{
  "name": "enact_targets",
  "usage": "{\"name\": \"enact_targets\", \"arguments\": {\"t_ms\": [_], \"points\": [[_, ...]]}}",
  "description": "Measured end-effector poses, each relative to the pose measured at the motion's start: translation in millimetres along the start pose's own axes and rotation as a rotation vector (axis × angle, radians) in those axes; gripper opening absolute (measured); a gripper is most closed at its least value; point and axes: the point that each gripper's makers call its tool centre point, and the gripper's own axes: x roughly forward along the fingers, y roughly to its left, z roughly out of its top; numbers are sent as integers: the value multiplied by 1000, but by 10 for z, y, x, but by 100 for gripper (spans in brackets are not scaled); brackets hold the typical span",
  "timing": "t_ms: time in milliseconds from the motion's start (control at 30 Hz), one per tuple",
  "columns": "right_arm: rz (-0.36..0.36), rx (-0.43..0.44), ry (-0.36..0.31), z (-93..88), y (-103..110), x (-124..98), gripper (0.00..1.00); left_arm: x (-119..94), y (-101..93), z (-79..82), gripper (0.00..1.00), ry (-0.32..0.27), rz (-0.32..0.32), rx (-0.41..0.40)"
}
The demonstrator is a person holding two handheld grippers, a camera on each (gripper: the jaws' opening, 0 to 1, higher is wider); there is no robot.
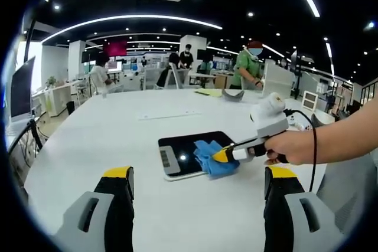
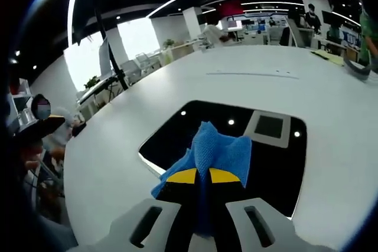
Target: Wipe the mirror surface with the cleaning cloth until all visible marks leave the cleaned area.
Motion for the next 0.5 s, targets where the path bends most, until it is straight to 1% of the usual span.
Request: {"name": "enact_targets", "arguments": {"t_ms": [500], "points": [[-24, 36, -18, -51, -182, -123, 1, 33, -48, 18, 92, 3, -12, 5]]}}
